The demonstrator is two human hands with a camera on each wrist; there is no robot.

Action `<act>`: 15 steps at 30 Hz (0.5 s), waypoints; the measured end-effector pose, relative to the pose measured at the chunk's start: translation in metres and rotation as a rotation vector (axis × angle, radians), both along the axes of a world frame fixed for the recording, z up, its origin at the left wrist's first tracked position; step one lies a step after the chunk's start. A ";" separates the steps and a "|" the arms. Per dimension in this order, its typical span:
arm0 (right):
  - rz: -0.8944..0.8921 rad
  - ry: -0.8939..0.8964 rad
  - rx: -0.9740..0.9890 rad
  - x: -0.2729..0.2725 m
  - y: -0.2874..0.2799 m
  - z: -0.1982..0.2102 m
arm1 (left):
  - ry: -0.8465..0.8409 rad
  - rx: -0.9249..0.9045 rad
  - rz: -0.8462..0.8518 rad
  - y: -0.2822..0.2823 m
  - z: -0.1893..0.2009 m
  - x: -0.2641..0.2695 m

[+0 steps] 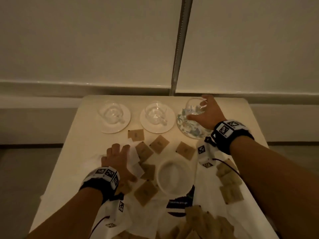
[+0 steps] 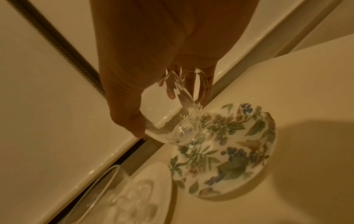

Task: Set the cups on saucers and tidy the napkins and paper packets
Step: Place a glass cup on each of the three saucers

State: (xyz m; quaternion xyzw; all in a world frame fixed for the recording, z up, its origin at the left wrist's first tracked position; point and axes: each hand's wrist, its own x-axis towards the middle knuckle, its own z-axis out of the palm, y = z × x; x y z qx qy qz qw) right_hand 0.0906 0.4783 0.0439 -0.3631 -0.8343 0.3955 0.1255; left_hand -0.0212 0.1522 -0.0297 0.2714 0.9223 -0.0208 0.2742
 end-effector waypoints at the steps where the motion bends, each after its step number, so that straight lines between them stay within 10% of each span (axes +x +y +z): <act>1: -0.021 -0.028 -0.001 0.000 0.007 -0.004 | 0.003 -0.009 -0.012 0.001 -0.002 -0.001; 15: 0.022 -0.136 -0.081 0.003 0.029 -0.031 | -0.048 -0.032 -0.001 0.002 0.002 0.000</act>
